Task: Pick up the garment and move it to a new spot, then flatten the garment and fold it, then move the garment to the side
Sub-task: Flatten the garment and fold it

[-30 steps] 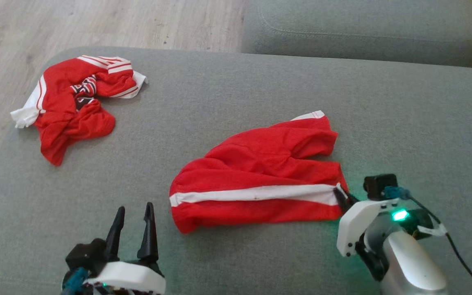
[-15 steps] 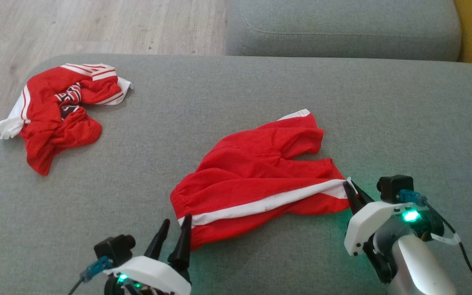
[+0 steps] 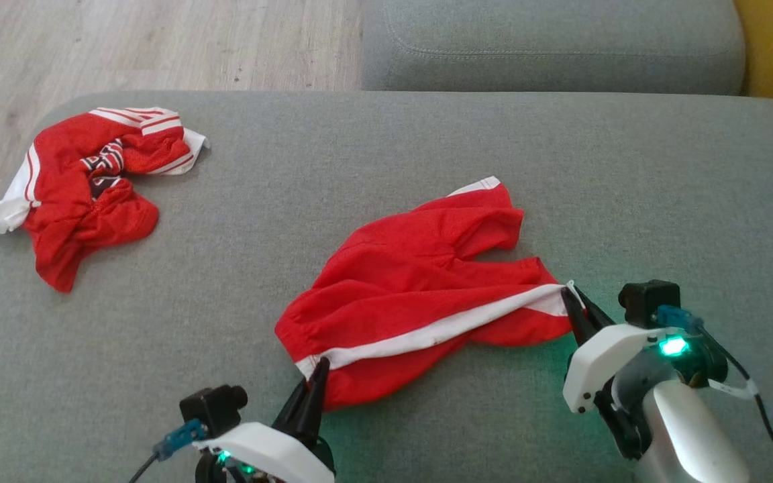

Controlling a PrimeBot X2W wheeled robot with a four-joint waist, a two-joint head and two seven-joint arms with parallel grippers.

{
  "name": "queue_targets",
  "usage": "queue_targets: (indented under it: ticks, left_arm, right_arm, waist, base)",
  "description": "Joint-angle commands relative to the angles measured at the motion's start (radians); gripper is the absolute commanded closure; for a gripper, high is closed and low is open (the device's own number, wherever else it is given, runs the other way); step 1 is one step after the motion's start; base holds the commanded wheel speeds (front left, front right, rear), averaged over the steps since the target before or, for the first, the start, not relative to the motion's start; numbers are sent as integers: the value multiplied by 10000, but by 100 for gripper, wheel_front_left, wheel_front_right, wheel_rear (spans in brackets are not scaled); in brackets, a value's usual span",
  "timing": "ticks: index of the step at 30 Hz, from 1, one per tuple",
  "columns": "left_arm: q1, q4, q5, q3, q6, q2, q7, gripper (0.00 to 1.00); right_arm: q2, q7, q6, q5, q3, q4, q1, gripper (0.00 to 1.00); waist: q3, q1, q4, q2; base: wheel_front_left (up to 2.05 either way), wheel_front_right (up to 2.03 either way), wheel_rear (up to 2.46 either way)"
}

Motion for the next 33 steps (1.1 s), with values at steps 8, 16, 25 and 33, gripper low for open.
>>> queue_targets:
  ticks: [8,16,25,33]
  left_arm:
    - [-1118,-1343,142,376,-62,561,-841,100]
    - [-2393,-3625,694,729,-33,1715,-301,100]
    - [-4159,-5616,814,781,-32,2729,1436,100]
    - [-5303,-6053,285,1082,38,3216,2657,100]
  right_arm:
    - [-33,-627,75,443,150,-1234,-131,100]
    - [-33,-522,75,424,101,-3761,-229,100]
    - [-132,358,75,125,-113,-6927,-369,100]
    - [-307,1475,75,230,-261,-8853,-272,100]
  waist:
    - [-385,0,-120,0]
    - [-875,0,-582,0]
    - [-1233,0,-1182,0]
    - [-1018,0,-1798,0]
  base:
    - [0,0,0]
    - [0,0,0]
    - [0,0,0]
    - [0,0,0]
